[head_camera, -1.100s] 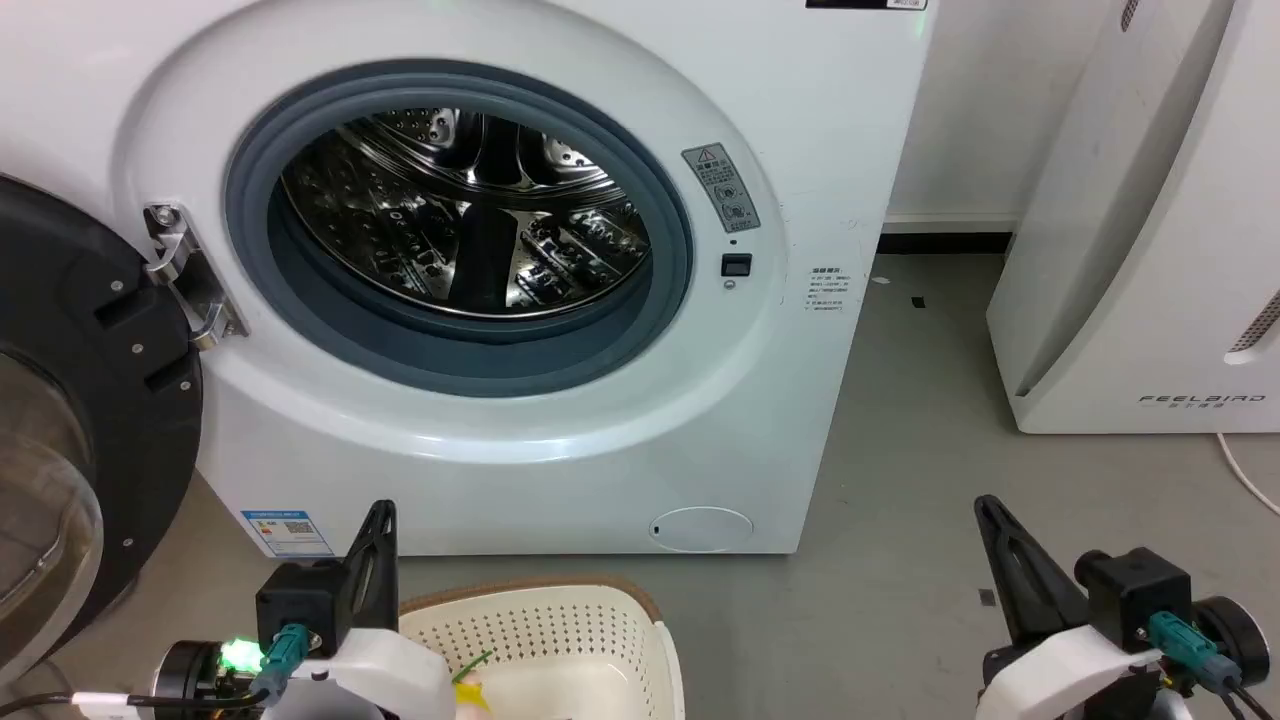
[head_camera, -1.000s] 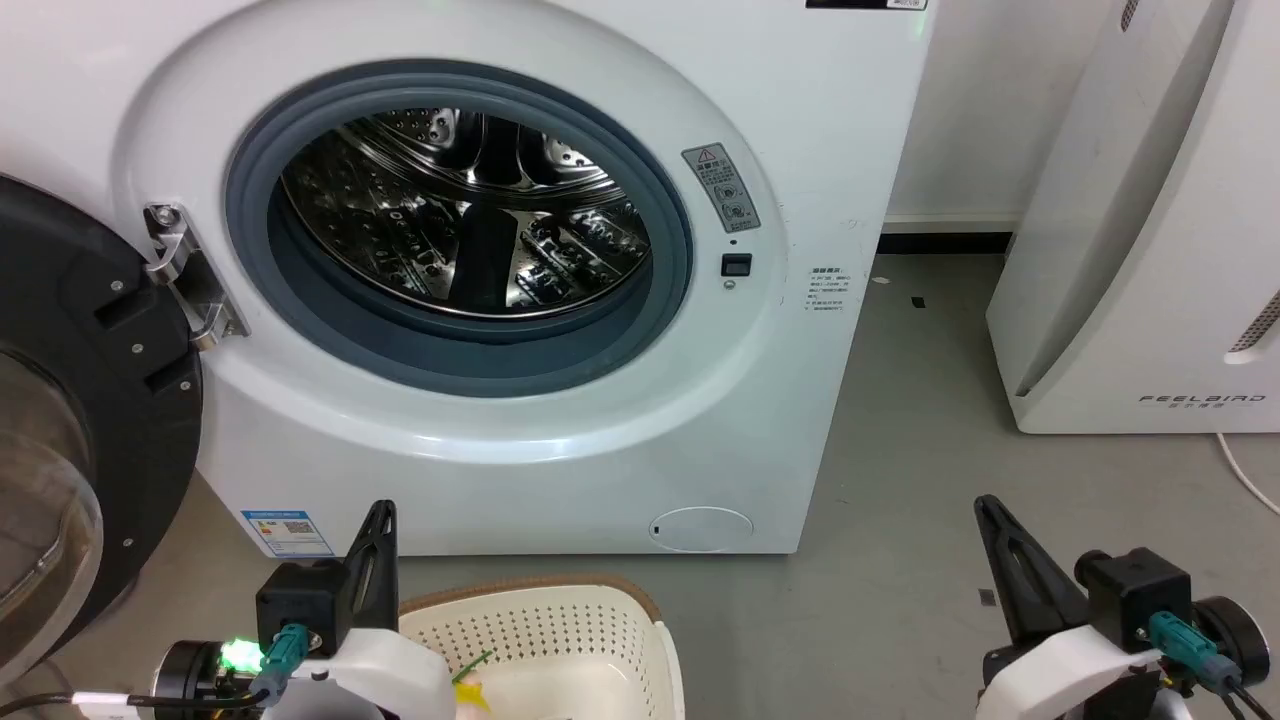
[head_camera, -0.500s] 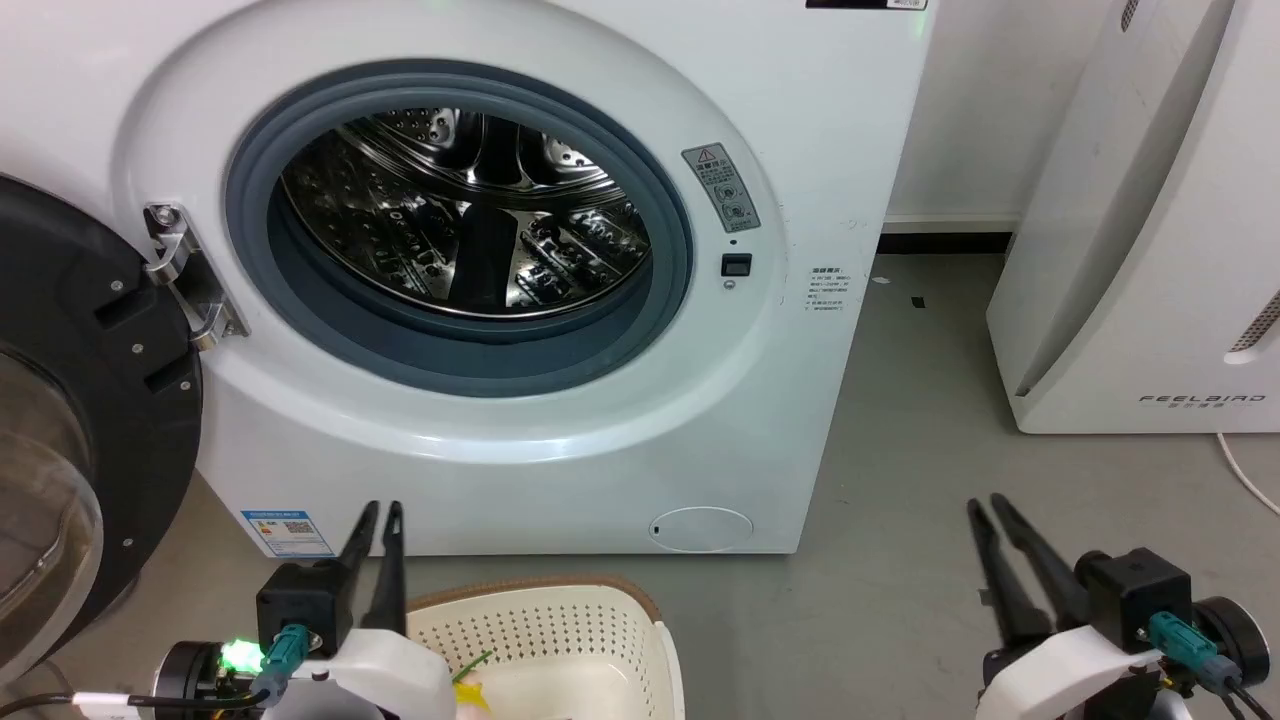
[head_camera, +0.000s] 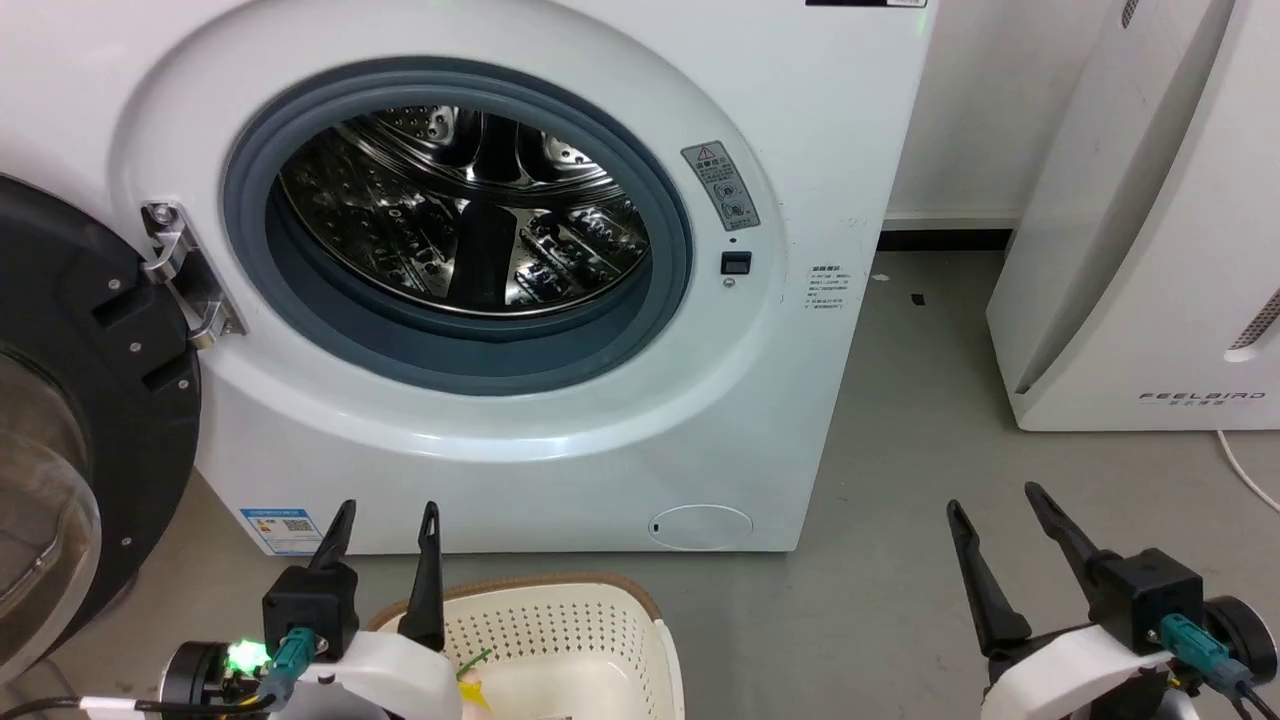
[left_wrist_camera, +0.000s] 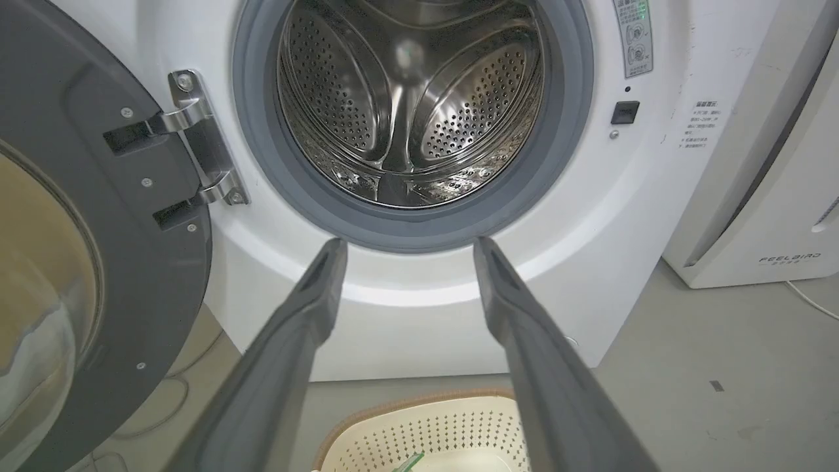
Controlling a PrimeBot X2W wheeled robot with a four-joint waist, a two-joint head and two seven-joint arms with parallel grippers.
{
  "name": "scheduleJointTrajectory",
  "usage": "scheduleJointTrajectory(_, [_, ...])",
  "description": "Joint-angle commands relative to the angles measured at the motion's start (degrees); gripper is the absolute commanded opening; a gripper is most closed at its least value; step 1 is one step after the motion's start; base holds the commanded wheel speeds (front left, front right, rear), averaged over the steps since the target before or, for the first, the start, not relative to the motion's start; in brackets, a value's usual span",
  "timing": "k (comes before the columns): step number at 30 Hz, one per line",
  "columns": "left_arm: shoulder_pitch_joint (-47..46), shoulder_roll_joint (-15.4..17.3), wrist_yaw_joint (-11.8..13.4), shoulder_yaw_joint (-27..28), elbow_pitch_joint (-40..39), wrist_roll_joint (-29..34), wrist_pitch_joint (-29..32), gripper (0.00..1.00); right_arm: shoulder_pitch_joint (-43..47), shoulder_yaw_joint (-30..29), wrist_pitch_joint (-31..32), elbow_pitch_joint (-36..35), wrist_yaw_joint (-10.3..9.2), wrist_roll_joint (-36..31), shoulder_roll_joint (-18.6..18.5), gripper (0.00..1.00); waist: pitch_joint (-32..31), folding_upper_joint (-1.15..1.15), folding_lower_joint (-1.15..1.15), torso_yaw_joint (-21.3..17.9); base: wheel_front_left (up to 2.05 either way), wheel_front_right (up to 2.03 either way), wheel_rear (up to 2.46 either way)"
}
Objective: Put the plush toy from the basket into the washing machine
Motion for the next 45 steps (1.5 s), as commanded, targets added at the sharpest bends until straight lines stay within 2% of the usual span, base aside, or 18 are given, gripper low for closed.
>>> scheduleJointTrajectory(1, [0.06,0.00,0.34,-0.10,0.32,-0.52,-0.58,1.00,0.22,-0.17,-0.62,-0.33,-0.01,0.39,0.00,1.00,0.04,0.00,0.00,0.00,0.00,0.00,0.00])
scheduleJointTrajectory(13, [-0.51,0.01,0.54,-1.13,3.02,-1.21,-2.02,1.00,0.14,-0.29,-2.05,-0.99,-0.01,0.52,0.01,1.00,1.43,0.00,0.00,-0.05,0.00,0.00,0.00])
scheduleJointTrajectory(22, [-2.76,0.20,0.23,-1.73,7.93,-1.66,-3.34,1.00,-0.69,-0.77,-3.37,-2.10,-0.02,0.42,0.01,1.00,4.71,0.00,0.00,-0.24,0.00,0.00,0.00])
scheduleJointTrajectory(45, [-13.86,1.40,-1.66,-3.39,29.96,-3.98,-4.60,1.00,-3.01,-1.50,-6.11,-4.44,-0.02,0.47,0.02,1.00,14.57,0.00,0.00,-1.34,0.00,0.00,0.00])
